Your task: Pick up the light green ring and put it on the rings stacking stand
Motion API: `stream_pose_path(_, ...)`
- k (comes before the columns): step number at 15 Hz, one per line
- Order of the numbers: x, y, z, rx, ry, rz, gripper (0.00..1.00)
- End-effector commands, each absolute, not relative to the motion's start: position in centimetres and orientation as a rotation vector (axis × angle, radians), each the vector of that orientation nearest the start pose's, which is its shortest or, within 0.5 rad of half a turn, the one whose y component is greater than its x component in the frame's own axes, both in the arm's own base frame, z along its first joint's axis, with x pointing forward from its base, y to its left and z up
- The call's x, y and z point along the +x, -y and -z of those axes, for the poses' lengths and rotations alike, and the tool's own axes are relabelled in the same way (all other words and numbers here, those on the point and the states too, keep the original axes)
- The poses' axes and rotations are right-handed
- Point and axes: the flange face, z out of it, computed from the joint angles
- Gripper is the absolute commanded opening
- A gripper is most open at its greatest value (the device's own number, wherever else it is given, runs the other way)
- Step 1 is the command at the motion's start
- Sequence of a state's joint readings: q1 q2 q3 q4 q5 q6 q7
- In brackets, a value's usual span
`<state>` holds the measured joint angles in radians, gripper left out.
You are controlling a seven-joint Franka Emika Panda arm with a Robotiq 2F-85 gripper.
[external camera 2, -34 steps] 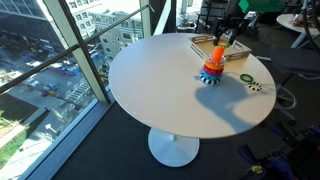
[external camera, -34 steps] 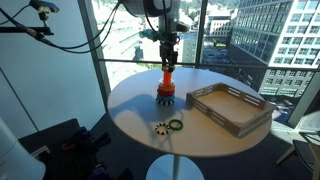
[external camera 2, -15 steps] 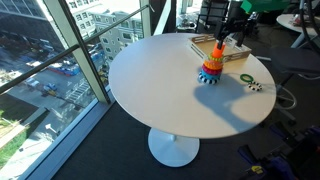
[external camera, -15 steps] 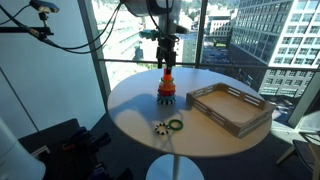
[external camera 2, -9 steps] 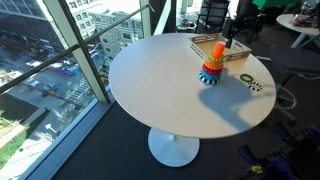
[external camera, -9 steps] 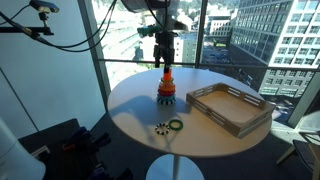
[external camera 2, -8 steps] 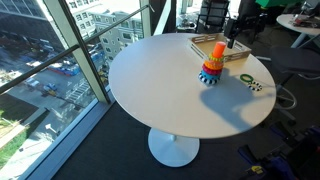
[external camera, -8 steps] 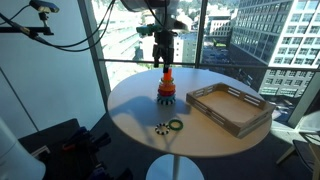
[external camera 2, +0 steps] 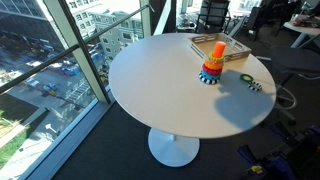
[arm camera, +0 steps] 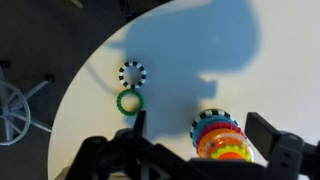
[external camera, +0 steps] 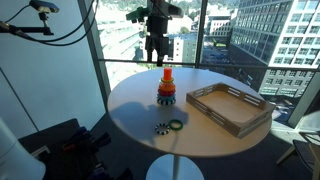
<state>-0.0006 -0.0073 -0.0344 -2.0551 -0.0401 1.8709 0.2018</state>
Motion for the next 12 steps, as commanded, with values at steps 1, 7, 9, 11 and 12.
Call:
stream_pose_path(1, 50.42, 3.25, -45.05, -3.182, -0.311, -0.226, 1.00)
stream_pose_path(7, 50.83, 3.44, -45.55, -3.170, -0.320, -0.200, 1.00)
stream_pose_path(9, 50.81, 3.58, -45.52, -3.170, -0.315, -0.201, 1.00)
stream_pose_path(11, 50.80, 3.58, -45.50, -3.170, -0.315, -0.202, 1.00)
stream_pose_path(12, 50.80, 3.58, -45.50, -3.170, -0.315, -0.202, 1.00)
